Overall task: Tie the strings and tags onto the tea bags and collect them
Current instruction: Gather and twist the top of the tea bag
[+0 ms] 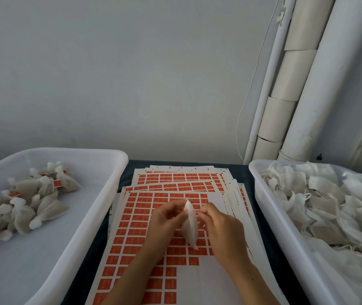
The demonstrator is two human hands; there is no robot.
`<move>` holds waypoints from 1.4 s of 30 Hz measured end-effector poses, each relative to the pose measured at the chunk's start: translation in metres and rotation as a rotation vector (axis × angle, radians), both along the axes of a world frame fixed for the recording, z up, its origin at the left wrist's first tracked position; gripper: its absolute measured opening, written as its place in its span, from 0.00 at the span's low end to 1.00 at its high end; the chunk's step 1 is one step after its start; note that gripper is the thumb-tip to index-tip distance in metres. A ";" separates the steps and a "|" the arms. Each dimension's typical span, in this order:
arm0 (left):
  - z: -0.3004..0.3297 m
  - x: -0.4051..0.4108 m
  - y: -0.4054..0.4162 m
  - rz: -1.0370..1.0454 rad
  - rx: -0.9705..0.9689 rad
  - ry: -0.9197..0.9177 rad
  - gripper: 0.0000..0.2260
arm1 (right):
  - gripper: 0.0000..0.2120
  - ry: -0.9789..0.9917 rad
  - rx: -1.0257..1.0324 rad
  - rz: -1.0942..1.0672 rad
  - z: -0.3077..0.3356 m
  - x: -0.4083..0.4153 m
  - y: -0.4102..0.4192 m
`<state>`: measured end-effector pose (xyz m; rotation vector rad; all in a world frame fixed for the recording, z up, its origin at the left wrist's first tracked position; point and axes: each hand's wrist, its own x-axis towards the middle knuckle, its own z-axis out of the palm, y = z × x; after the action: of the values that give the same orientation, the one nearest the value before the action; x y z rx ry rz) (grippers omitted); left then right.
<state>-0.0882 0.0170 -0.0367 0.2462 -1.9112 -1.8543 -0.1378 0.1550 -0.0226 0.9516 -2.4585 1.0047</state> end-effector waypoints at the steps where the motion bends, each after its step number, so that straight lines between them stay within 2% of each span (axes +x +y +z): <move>1: 0.000 -0.001 0.001 0.049 -0.004 0.010 0.10 | 0.18 -0.023 -0.032 -0.017 -0.001 0.000 0.002; 4: 0.000 -0.002 0.003 0.119 0.031 0.012 0.11 | 0.13 -0.077 -0.071 -0.016 -0.005 0.001 0.004; 8: 0.001 -0.004 0.005 0.072 0.017 -0.017 0.09 | 0.14 -0.089 -0.061 -0.025 -0.006 -0.001 0.000; 11: 0.000 -0.004 0.007 -0.038 -0.095 -0.089 0.06 | 0.11 -0.088 -0.086 -0.065 -0.006 -0.003 -0.001; 15: -0.002 -0.005 0.005 -0.126 -0.169 -0.065 0.05 | 0.09 -0.085 -0.036 -0.085 -0.010 -0.006 0.001; 20: 0.002 -0.001 0.008 -0.344 -0.118 0.006 0.06 | 0.14 -0.151 0.000 -0.055 -0.014 -0.009 -0.002; 22: 0.004 0.001 0.009 -0.358 -0.071 0.016 0.05 | 0.14 -0.196 0.038 -0.071 -0.017 -0.008 -0.003; 25: 0.007 0.003 0.008 -0.330 0.017 0.033 0.06 | 0.13 -0.151 0.059 -0.054 -0.020 -0.008 -0.003; 32: 0.006 0.004 0.004 -0.266 0.042 0.068 0.05 | 0.12 -0.138 -0.026 -0.001 -0.015 -0.005 0.000; 37: -0.001 0.001 0.004 -0.038 -0.055 0.025 0.01 | 0.08 -0.132 -0.128 0.020 -0.009 -0.003 0.004; 42: -0.002 -0.003 0.008 0.086 -0.144 0.045 0.05 | 0.02 -0.111 -0.231 0.050 -0.008 0.000 0.003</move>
<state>-0.0908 0.0249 -0.0389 0.2337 -1.9616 -1.6454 -0.1377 0.1580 -0.0307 0.9063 -2.3490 1.3583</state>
